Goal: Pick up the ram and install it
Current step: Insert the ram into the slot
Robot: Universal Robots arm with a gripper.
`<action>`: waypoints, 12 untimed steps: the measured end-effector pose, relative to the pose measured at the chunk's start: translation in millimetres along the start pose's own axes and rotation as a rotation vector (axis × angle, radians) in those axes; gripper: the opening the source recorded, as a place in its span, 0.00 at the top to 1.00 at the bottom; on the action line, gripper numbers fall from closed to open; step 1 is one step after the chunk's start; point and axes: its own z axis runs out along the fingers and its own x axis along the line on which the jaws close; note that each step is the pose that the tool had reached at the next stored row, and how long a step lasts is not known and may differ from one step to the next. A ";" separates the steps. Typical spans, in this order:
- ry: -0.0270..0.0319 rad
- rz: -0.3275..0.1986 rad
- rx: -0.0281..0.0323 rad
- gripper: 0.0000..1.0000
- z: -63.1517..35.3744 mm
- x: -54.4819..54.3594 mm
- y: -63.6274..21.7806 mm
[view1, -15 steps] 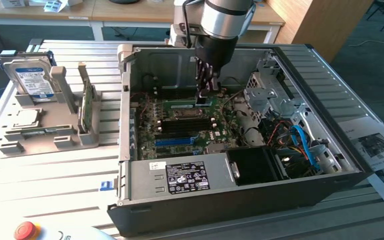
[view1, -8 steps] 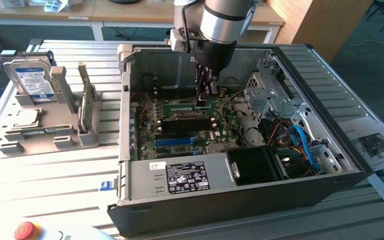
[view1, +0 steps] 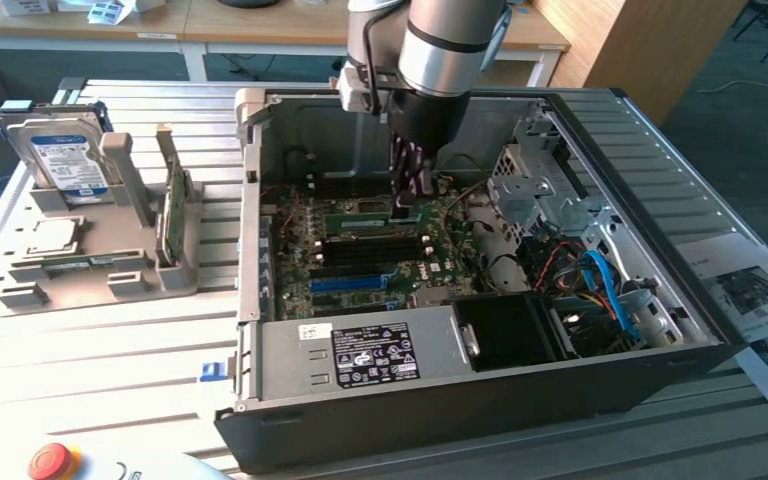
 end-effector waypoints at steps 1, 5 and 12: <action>-0.0001 0.000 0.0000 0.88 0.8 0.0 -0.1; 0.0002 0.000 0.0000 0.88 0.9 0.0 -0.1; 0.0025 0.000 0.0022 0.88 1.1 -1.1 0.0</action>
